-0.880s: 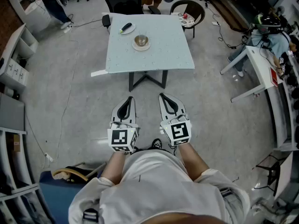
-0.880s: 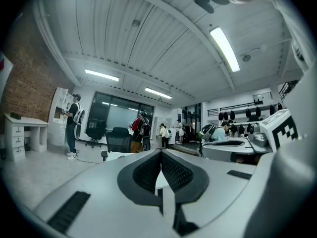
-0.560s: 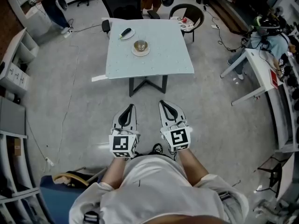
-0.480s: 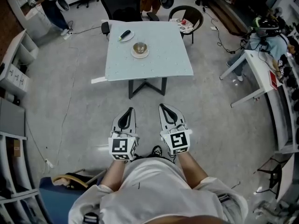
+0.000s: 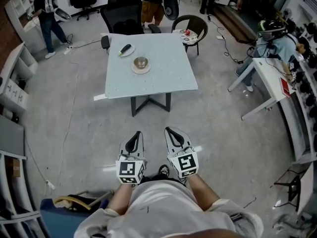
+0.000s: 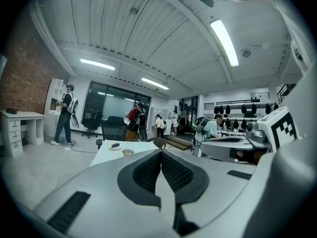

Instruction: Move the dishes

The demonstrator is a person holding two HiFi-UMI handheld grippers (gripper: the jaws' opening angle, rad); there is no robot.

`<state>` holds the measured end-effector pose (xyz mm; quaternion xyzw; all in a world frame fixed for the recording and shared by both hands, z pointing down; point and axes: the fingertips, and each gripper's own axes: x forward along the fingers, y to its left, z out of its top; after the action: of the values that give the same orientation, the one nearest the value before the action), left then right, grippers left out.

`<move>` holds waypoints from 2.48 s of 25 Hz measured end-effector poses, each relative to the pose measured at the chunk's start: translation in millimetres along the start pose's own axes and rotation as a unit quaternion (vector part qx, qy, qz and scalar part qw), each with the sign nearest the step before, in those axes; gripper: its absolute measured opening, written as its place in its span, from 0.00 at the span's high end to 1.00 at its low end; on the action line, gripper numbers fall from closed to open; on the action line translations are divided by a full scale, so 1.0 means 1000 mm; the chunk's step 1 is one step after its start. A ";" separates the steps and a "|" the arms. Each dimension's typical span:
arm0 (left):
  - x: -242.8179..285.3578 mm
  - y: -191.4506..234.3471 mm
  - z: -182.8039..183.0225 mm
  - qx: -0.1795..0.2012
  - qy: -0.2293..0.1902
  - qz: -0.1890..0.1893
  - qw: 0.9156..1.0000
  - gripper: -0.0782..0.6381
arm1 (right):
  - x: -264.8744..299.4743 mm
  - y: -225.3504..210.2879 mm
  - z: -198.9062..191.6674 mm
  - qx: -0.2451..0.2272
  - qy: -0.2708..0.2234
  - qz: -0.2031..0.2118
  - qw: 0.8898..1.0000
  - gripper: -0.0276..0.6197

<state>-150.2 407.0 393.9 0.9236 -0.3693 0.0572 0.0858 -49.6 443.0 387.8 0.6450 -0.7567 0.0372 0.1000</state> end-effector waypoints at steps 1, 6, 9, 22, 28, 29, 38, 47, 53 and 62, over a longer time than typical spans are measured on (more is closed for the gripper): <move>0.002 -0.004 0.000 0.001 0.001 0.000 1.000 0.86 | -0.002 -0.003 -0.001 0.001 -0.001 0.001 1.000 0.96; 0.017 -0.025 -0.001 0.005 0.006 0.003 1.000 0.86 | -0.009 -0.026 -0.007 0.008 -0.001 0.005 1.000 0.96; 0.026 -0.037 -0.003 0.007 0.011 0.008 1.000 0.86 | -0.014 -0.039 -0.011 0.013 0.003 0.019 1.000 0.93; 0.071 -0.050 -0.011 0.012 0.033 0.027 0.999 0.86 | 0.004 -0.105 -0.032 0.029 0.008 0.020 0.999 0.79; 0.110 -0.023 -0.015 -0.004 0.032 0.025 0.999 0.86 | 0.040 -0.115 -0.034 0.022 0.021 0.022 0.999 0.78; 0.119 -0.017 -0.014 -0.005 0.031 0.024 0.999 0.86 | 0.049 -0.119 -0.034 0.018 0.023 0.020 0.999 0.77; 0.210 0.074 0.020 -0.004 0.021 0.001 1.000 0.86 | 0.164 -0.142 -0.006 0.013 0.029 0.007 0.999 0.77; 0.281 0.161 0.043 0.008 0.017 -0.035 0.999 0.86 | 0.274 -0.153 0.013 0.022 0.030 -0.017 0.999 0.75; 0.310 0.197 0.033 -0.013 0.039 -0.031 0.999 0.86 | 0.322 -0.161 0.011 0.034 0.047 -0.008 0.998 0.73; 0.374 0.231 0.015 -0.036 0.069 0.026 0.997 0.86 | 0.399 -0.206 -0.007 0.038 0.068 0.058 0.995 0.68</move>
<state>-39.7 -12.3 468.8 0.9040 -0.3878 0.1097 0.1427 94.6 23.6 459.4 0.5997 -0.7820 0.1155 0.1242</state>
